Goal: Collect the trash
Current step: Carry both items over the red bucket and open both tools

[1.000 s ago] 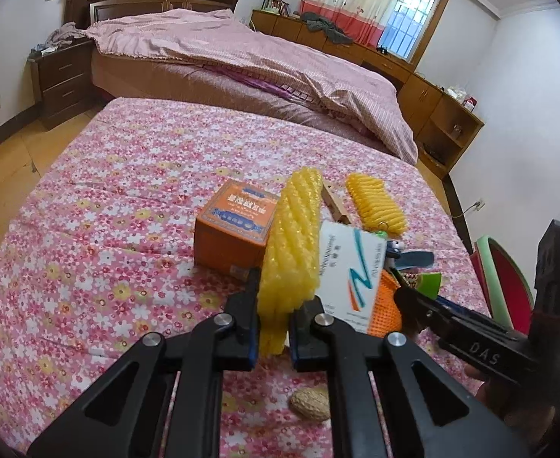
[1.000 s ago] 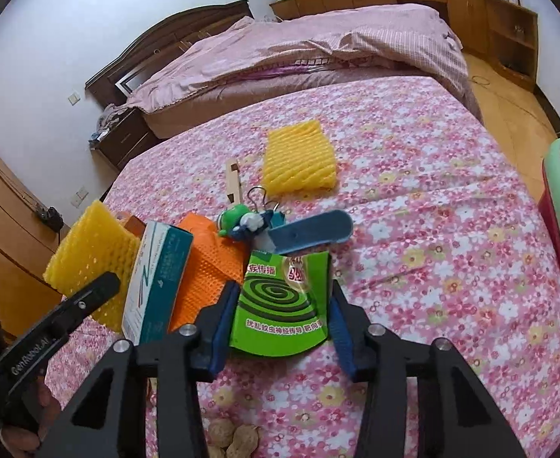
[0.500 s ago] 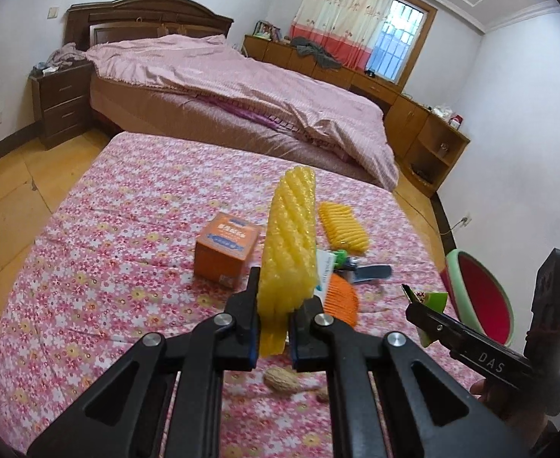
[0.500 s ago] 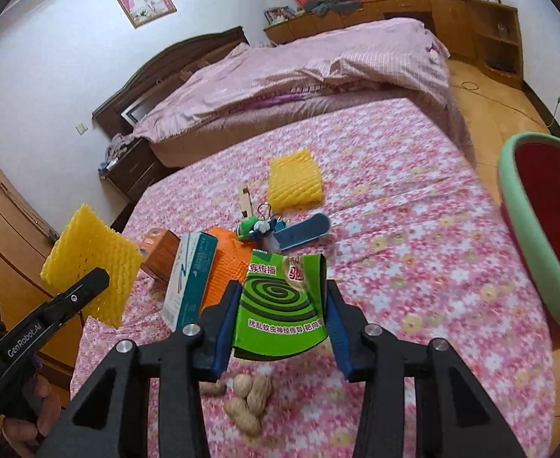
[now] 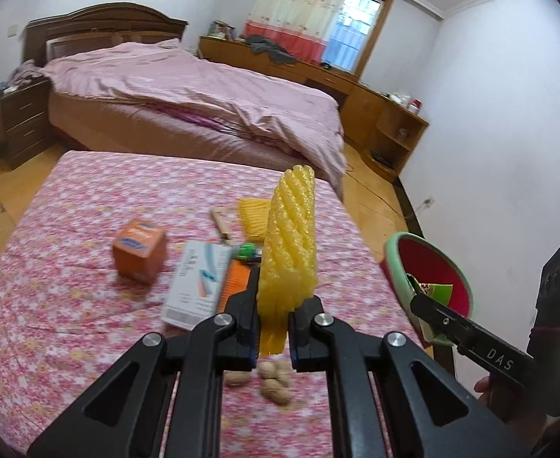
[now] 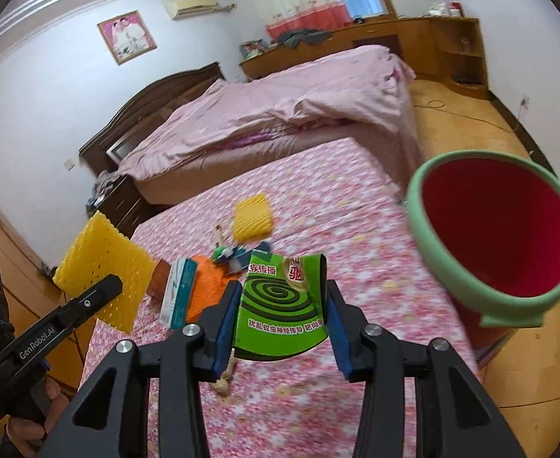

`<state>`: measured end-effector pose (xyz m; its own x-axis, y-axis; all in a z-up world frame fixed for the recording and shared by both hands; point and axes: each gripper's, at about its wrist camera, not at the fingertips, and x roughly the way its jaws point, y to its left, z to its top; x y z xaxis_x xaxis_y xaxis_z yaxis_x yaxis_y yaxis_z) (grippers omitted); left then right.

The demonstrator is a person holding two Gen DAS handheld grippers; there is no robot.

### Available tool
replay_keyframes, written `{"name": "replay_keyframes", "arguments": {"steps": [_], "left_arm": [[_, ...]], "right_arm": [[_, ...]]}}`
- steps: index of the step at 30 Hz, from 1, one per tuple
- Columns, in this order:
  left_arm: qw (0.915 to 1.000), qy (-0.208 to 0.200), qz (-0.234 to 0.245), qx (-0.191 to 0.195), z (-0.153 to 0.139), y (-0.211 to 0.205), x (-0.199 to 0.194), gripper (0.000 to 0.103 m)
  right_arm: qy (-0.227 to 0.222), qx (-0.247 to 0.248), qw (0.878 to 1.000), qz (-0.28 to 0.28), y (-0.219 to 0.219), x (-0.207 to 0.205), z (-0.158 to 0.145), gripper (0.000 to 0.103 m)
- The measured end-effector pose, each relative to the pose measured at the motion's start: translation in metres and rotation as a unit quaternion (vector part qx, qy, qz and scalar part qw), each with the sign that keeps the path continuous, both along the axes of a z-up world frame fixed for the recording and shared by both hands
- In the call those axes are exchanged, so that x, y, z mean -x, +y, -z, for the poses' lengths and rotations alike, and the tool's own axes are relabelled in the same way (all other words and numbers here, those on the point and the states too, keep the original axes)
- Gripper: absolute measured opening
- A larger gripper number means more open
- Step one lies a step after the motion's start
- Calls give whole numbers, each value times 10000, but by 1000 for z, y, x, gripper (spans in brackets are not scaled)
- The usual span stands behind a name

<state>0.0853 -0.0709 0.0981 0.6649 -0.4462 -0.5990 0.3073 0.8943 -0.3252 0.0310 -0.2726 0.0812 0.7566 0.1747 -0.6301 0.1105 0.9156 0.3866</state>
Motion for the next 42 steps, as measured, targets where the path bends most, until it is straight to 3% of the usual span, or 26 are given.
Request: {"name": "replay_keyframes", "arguments": {"steps": [11, 20, 33, 40, 42], "left_arm": [[9967, 60, 809, -87, -6, -79, -9, 10], [9893, 69, 1432, -288, -3, -160, -15, 10], [9756, 375, 2071, -632, 38, -257, -38, 10], [9713, 445, 2179, -843, 53, -281, -42, 10], [9705, 460, 2156, -977, 58, -285, -42, 15]], "right_arm": [[-141, -92, 9978, 638, -66, 23, -8, 46], [-208, -156, 9934, 1122, -123, 31, -7, 47], [47, -416, 9849, 1680, -197, 29, 26, 47], [179, -560, 9818, 1806, -216, 25, 45, 48], [200, -602, 9812, 1821, -220, 23, 49, 50]]}}
